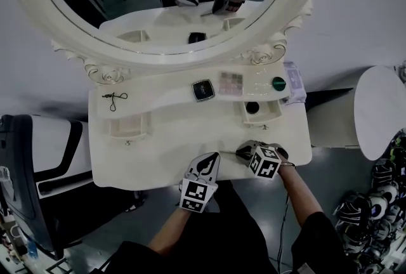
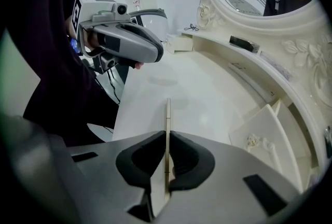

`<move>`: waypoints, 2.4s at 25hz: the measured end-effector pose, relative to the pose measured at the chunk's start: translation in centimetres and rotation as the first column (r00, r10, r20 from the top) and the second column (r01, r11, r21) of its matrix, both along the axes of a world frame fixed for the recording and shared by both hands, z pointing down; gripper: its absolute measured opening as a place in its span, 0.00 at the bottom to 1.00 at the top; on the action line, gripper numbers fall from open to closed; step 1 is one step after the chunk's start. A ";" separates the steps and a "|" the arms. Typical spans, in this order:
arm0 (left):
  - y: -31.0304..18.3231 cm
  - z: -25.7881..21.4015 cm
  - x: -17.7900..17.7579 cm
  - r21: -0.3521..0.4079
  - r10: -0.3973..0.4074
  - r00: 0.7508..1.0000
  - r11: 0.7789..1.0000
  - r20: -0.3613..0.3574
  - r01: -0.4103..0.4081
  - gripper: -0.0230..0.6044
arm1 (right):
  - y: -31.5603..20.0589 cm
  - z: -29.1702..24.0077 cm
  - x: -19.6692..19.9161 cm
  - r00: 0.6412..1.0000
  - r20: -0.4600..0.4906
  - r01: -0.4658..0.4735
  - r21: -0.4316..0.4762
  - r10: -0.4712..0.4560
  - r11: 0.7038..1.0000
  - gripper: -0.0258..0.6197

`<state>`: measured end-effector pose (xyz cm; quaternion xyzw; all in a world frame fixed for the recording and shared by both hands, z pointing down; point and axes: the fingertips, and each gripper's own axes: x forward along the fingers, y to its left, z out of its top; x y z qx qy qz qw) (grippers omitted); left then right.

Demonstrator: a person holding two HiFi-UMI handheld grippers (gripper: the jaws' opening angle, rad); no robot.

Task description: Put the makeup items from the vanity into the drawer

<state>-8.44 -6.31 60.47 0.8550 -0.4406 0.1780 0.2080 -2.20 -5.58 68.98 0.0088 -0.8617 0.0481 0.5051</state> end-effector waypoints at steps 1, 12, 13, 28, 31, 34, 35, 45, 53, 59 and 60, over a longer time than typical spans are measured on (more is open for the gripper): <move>-0.1 -0.2 0.0 0.004 0.001 1.000 1.000 0.000 -0.001 0.06 | 0.0 -0.3 0.0 1.000 0.007 -0.009 0.003 0.009 1.000 0.11; -1.3 -2.9 0.3 0.064 0.024 1.000 0.998 -0.009 -0.023 0.06 | -1.3 -4.4 0.1 0.987 0.105 -0.125 0.059 0.118 0.990 0.11; -1.4 -3.2 0.3 0.069 0.023 1.000 0.997 -0.011 -0.023 0.06 | -1.5 -5.0 0.1 0.982 0.125 -0.148 0.064 0.139 0.987 0.11; -2.5 -8.9 1.3 0.176 0.051 0.997 0.984 -0.063 -0.039 0.06 | -3.8 -15.0 1.0 0.684 0.527 -0.610 0.035 0.504 0.791 0.11; -2.6 -9.4 1.5 0.185 0.060 0.996 0.982 -0.065 -0.047 0.06 | -3.6 -16.0 1.5 0.620 0.567 -0.661 0.006 0.542 0.750 0.11; -2.7 -9.3 1.8 0.189 0.076 0.995 0.980 -0.065 -0.063 0.06 | -3.6 -16.2 2.0 0.614 0.570 -0.676 0.021 0.547 0.737 0.11; -2.7 -9.3 1.9 0.189 0.082 0.995 0.980 -0.065 -0.068 0.06 | -3.7 -16.3 2.2 0.619 0.566 -0.676 0.031 0.545 0.736 0.11; -4.5 -8.6 3.9 0.173 0.131 0.990 0.978 -0.057 -0.119 0.06 | -6.1 -16.1 6.0 0.691 0.493 -0.667 0.154 0.528 0.729 0.11; -7.1 -8.3 6.1 0.171 0.164 0.985 0.973 -0.052 -0.153 0.06 | -8.3 -15.4 8.7 0.759 0.418 -0.623 0.243 0.500 0.743 0.11; -8.7 -7.6 7.0 0.155 0.170 0.984 0.975 -0.044 -0.162 0.06 | -9.7 -13.7 9.3 0.842 0.319 -0.529 0.333 0.435 0.780 0.11; -8.9 -7.4 7.1 0.152 0.171 0.984 0.975 -0.041 -0.163 0.06 | -10.0 -13.4 9.3 0.857 0.296 -0.507 0.349 0.421 0.788 0.11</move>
